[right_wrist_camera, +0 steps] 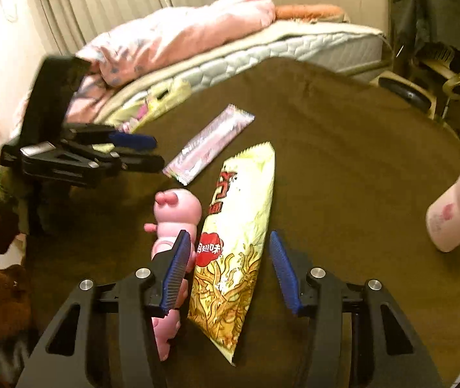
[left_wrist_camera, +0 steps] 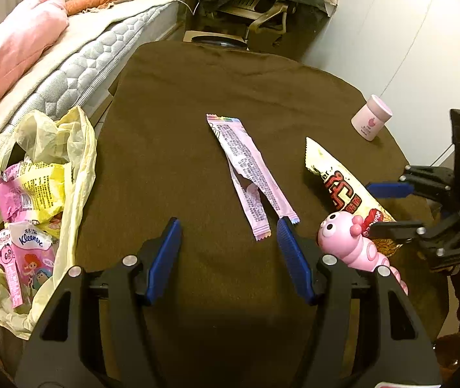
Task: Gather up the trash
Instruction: 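Grasp the pink-white strip wrapper with the left gripper while the right gripper grasps the yellow snack bag, then carry the strip wrapper and yellow snack bag into the yellow bag and open both grippers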
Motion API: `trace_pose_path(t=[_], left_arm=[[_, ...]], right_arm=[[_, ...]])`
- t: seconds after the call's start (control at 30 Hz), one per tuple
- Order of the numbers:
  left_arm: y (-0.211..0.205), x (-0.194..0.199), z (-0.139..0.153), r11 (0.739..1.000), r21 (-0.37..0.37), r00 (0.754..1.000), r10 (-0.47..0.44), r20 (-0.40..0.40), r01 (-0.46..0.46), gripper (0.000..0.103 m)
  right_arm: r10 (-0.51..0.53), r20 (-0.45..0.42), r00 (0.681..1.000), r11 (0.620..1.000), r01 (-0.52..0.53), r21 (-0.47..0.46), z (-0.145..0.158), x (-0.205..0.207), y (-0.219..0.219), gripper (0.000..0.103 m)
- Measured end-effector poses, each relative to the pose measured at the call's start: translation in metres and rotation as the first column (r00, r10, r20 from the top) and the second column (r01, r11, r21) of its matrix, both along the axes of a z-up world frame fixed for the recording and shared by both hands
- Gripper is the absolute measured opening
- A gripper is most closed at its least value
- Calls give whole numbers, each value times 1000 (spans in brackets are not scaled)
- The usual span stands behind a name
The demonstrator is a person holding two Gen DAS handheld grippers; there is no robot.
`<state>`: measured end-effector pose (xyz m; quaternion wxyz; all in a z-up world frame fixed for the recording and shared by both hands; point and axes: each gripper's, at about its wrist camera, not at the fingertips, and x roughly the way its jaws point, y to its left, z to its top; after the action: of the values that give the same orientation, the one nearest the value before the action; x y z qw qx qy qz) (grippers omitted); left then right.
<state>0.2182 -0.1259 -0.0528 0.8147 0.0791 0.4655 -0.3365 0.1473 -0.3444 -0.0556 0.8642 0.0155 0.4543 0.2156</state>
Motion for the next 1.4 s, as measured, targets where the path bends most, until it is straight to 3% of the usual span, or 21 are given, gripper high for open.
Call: trace_pose_path(t=[0.1, 0.3, 0.4, 0.47, 0.53, 0.63, 0.77, 0.83, 0.9, 1.0, 1.4], left_arm=[[-1, 1, -1, 1000, -8, 1000, -4, -8, 4, 64], [-12, 1, 0, 999, 39, 1000, -11, -15, 11, 69], [-16, 7, 4, 1000, -14, 999, 12, -34, -12, 69], [-26, 10, 10, 999, -31, 1000, 22, -1, -22, 69], [-40, 14, 13, 1000, 4, 998, 30, 53, -31, 69], [-62, 26, 9, 995, 83, 992, 52, 118, -62, 61], [-80, 38, -3, 984, 161, 989, 58, 134, -80, 54], [-81, 38, -6, 983, 168, 989, 57, 136, -80, 40], [-78, 36, -6, 987, 148, 991, 41, 125, -59, 26], [-68, 28, 5, 994, 92, 991, 41, 124, -53, 20], [13, -10, 86, 986, -113, 960, 147, 240, -122, 20]], right_arm=[[-36, 6, 999, 999, 36, 6, 1, -4, -4, 27], [-185, 79, 980, 983, 184, 15, 12, -27, -35, 26], [-253, 100, 962, 967, 252, 19, 10, -39, -49, 26], [-281, 97, 955, 960, 278, 39, 8, -43, -56, 26], [-299, 94, 950, 954, 295, 54, 7, -44, -60, 26], [-317, 106, 942, 948, 313, 55, 7, -42, -60, 26], [-323, 128, 938, 947, 319, 49, 9, -40, -56, 26], [-323, 139, 936, 946, 319, 48, 13, -40, -54, 26], [-321, 158, 934, 947, 319, 39, 20, -41, -52, 26], [-315, 186, 931, 949, 314, 37, 33, -42, -48, 26], [-211, 318, 924, 975, 220, 9, 97, -38, 7, 26]])
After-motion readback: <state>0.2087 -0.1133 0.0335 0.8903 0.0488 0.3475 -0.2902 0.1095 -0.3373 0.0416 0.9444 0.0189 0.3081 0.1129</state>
